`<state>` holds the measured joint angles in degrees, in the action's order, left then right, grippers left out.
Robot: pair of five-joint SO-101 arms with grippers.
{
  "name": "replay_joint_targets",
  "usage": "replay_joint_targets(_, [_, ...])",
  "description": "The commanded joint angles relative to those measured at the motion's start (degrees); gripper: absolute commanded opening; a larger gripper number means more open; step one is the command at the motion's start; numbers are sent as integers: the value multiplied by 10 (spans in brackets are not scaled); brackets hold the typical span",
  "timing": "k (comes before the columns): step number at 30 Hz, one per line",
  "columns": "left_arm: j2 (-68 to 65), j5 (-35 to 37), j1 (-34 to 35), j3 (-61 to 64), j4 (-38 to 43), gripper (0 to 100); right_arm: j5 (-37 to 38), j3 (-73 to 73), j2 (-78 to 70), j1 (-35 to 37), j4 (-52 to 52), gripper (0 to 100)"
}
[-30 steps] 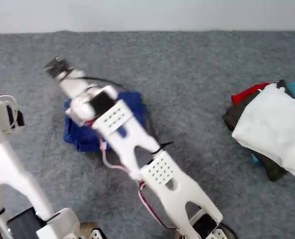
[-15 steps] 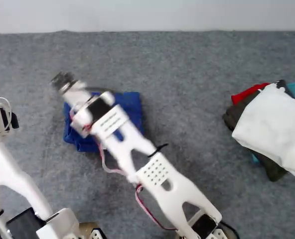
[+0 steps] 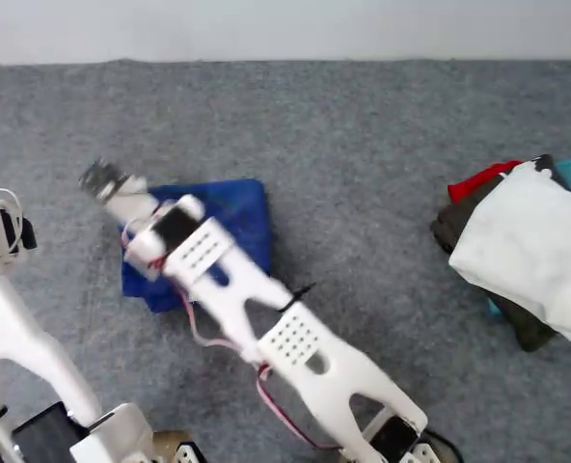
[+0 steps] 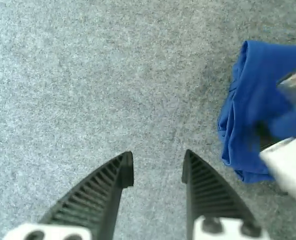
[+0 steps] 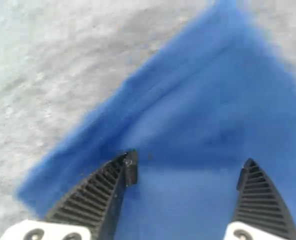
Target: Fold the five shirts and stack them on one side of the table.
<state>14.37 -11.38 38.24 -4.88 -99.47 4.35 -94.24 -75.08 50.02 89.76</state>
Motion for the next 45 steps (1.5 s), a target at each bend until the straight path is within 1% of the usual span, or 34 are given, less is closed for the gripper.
replay_joint_targets(1, [23,-8,4,-18,-11,173,-2,-17,89,-77,0,325])
replay_joint_targets(6, [23,-8,4,-18,-11,173,-1,-17,102,-163,40,328])
replay_joint_targets(8, [23,-8,4,-18,-11,173,29,-16,87,-177,81,346])
replay_joint_targets(10, [20,-8,4,-17,-11,173,62,-16,63,-178,117,377])
replay_joint_targets(12, [19,-8,4,-17,-11,173,71,-17,36,-178,127,381])
replay_joint_targets(20, [18,-7,4,-17,-11,173,66,-18,-28,-145,118,382])
replay_joint_targets(26, [21,-6,4,-16,-11,173,66,-18,-77,-144,100,381])
replay_joint_targets(29, [22,-5,4,-15,-11,173,69,-20,-79,-141,95,377])
replay_joint_targets(30, [22,-5,4,-11,-11,173,69,-19,-80,-141,95,369])
replay_joint_targets(32, [22,-5,4,-1,-11,173,70,-18,-80,-141,95,310])
replay_joint_targets(34, [23,-5,4,7,-11,173,71,-18,-82,-141,98,210])
replay_joint_targets(37, [23,-5,4,9,-11,173,71,-19,-82,-144,99,36])
replay_joint_targets(38, [23,-5,4,9,-11,173,71,-19,-80,-145,99,0])
replay_joint_targets(40, [23,-5,4,9,-11,173,71,-21,-77,-154,103,26])
replay_joint_targets(42, [23,-5,4,10,-11,173,71,-21,-73,-167,107,6])
replay_joint_targets(45, [23,-5,4,10,-11,173,71,-21,-48,-198,113,10])
